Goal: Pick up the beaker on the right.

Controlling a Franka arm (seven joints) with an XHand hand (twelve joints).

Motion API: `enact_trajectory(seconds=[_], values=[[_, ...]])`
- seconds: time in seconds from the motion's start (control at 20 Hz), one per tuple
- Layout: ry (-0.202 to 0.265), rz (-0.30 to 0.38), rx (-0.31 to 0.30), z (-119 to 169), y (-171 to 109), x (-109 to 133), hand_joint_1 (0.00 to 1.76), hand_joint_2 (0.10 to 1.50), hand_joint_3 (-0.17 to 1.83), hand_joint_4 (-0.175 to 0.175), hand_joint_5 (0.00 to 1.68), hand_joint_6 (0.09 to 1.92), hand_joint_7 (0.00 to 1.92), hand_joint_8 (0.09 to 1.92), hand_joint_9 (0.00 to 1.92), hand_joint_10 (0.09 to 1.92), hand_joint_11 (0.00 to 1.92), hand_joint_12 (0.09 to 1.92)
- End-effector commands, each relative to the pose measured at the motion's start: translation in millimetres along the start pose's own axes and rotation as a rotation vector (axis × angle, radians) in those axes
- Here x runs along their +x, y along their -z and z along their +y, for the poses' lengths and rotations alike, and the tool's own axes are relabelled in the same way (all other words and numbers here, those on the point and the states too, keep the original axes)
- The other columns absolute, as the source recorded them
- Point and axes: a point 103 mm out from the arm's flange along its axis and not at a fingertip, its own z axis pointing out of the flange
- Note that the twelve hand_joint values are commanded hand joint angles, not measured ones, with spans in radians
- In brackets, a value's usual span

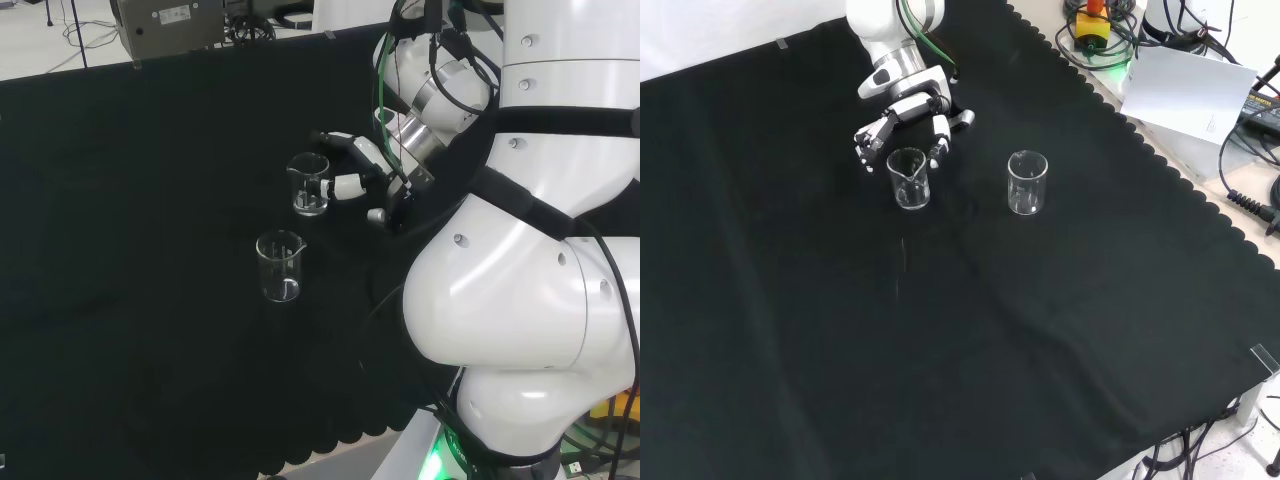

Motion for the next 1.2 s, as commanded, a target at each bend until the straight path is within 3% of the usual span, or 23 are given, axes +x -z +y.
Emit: enact_trajectory(seconds=[0.05,0.5,0.6,0.95,1.05,1.2], values=[[0.033,0.005,0.062,1,-3,4,0.91,0.51,0.61,-0.045,0.52,0.09,0.35,0.75,0.49,0.64,0.01,1.40],[-0.001,-0.027,0.055,3,-10,6,0.90,0.49,0.64,-0.047,0.54,0.13,0.36,0.76,0.50,0.63,0.01,1.41],[0.000,-0.032,0.059,8,-23,12,0.90,0.49,0.64,-0.047,0.55,0.13,0.36,0.76,0.50,0.63,0.01,1.41],[-0.007,-0.013,0.056,11,-27,13,0.90,0.49,0.64,-0.048,0.56,0.16,0.38,0.77,0.52,0.63,0.01,1.41],[-0.010,0.003,0.047,9,-20,7,0.91,0.50,0.64,-0.047,0.53,0.28,0.39,0.76,0.54,0.62,0.02,1.41],[-0.016,0.004,0.039,8,-16,4,0.92,0.50,0.63,-0.046,0.47,0.62,0.42,0.76,0.57,0.61,0.04,1.40]])
